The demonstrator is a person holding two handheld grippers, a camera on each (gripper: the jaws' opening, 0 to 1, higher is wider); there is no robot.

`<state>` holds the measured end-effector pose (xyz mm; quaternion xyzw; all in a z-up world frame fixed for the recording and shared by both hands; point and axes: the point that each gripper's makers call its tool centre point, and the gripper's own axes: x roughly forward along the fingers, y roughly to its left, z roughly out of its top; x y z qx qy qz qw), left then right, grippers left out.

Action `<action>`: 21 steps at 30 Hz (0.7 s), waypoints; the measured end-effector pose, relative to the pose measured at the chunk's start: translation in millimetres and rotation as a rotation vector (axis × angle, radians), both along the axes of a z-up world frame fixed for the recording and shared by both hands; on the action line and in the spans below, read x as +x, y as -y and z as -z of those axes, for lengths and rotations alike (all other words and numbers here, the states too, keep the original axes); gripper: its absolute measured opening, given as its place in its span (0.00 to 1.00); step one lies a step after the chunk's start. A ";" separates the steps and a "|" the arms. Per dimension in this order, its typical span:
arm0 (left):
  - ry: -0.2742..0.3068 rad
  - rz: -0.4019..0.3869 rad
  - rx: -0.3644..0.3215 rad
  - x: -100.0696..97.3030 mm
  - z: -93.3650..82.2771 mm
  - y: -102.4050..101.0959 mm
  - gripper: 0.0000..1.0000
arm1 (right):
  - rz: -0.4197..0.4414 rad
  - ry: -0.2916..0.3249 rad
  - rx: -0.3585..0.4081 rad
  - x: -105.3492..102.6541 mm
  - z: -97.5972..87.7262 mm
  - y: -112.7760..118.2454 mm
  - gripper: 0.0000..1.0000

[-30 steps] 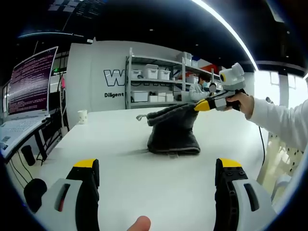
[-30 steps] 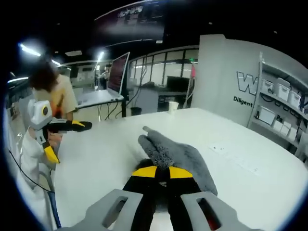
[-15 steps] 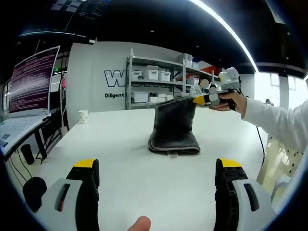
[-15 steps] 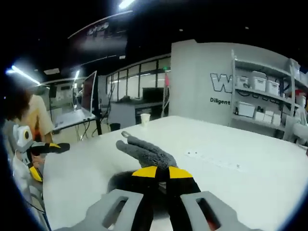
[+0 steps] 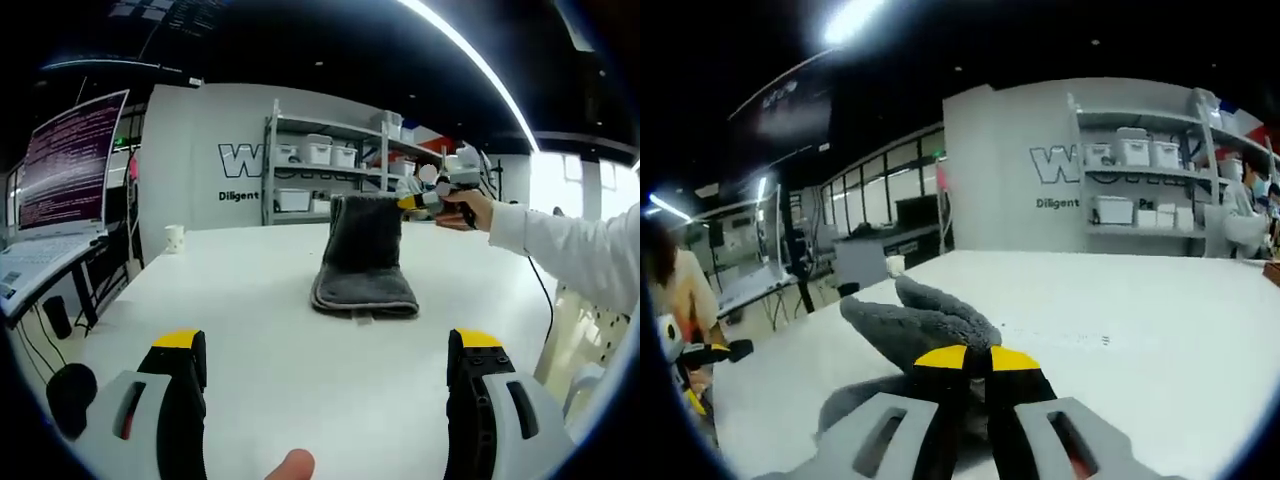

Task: Open the folded towel by lifting each exposed corner and separating the folded layers until the towel lies flat within the target outline without major curled edges

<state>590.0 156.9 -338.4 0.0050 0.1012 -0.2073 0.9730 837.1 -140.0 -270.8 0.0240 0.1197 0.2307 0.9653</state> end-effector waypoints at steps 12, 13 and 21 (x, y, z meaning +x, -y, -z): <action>0.008 0.015 0.006 4.3 -1.4 5.4 0.98 | 0.119 -0.103 0.091 47.3 8.5 23.3 0.00; 0.012 0.018 -0.002 5.5 -2.4 6.8 0.98 | 0.128 -0.106 0.100 50.5 10.0 24.2 0.00; -0.019 0.046 0.006 11.6 5.8 17.0 0.98 | 0.159 -0.134 0.022 72.6 38.9 29.3 0.00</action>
